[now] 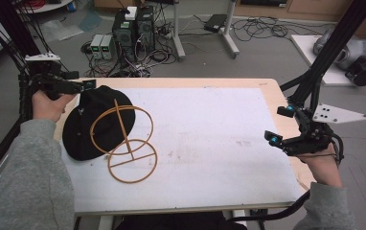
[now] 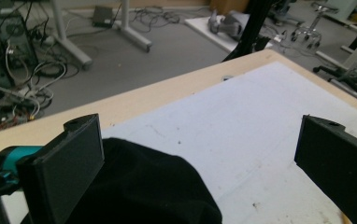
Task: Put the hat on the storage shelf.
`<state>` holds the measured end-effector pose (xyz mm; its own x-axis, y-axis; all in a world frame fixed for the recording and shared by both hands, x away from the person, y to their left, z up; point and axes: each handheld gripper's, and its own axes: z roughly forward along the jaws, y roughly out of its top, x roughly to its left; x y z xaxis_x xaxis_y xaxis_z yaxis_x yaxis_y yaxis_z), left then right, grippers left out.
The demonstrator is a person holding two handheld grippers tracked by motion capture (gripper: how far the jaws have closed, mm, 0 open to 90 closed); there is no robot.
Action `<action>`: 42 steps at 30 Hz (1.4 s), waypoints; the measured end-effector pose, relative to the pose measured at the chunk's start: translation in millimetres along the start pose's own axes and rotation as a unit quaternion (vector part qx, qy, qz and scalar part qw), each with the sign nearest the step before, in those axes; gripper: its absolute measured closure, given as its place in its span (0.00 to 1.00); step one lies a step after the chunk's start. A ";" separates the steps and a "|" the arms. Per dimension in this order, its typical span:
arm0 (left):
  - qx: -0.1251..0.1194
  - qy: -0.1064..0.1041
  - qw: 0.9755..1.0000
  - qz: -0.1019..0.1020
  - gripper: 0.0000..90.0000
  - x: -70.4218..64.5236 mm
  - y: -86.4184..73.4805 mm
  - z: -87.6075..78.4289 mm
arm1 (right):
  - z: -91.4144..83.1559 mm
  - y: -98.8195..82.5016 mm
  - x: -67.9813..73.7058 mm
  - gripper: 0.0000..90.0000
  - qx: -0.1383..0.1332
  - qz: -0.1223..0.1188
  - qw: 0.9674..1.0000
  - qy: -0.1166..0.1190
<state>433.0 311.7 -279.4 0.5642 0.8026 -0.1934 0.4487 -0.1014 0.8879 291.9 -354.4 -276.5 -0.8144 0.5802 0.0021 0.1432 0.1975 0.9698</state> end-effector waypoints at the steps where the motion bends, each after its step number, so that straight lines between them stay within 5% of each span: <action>1: 0.000 0.000 1.000 0.000 0.02 0.0 0.0 0.0 | 0.0 -0.1 0.0 0.03 0.000 0.000 1.000 0.000; 6: 0.028 0.024 0.999 -0.009 0.02 8.0 -13.6 12.6 | 0.4 -1.4 -2.4 0.03 0.007 0.004 1.000 -0.001; 16: -0.022 0.037 0.999 -0.025 0.04 18.6 -36.3 15.4 | 0.3 -1.3 -0.4 0.03 0.006 0.006 1.000 0.001; 22: -0.013 0.030 0.999 -0.021 0.04 17.0 -45.2 24.4 | 1.8 -1.7 0.2 0.03 0.009 0.004 1.000 0.002; 35: -0.004 0.075 0.997 0.002 0.10 12.3 -53.2 33.9 | 0.0 -2.5 0.1 0.03 0.014 0.004 1.000 0.000; 42: 0.002 0.081 0.997 -0.002 0.14 15.4 -57.2 34.9 | -0.1 -2.9 -0.2 0.03 0.012 0.008 1.000 -0.001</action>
<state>440.2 309.4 -347.7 0.4439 0.8871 -0.1265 0.4537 -0.1008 0.8854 291.6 -355.2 -279.3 -0.8114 0.5843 0.0163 0.1691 0.2080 0.9634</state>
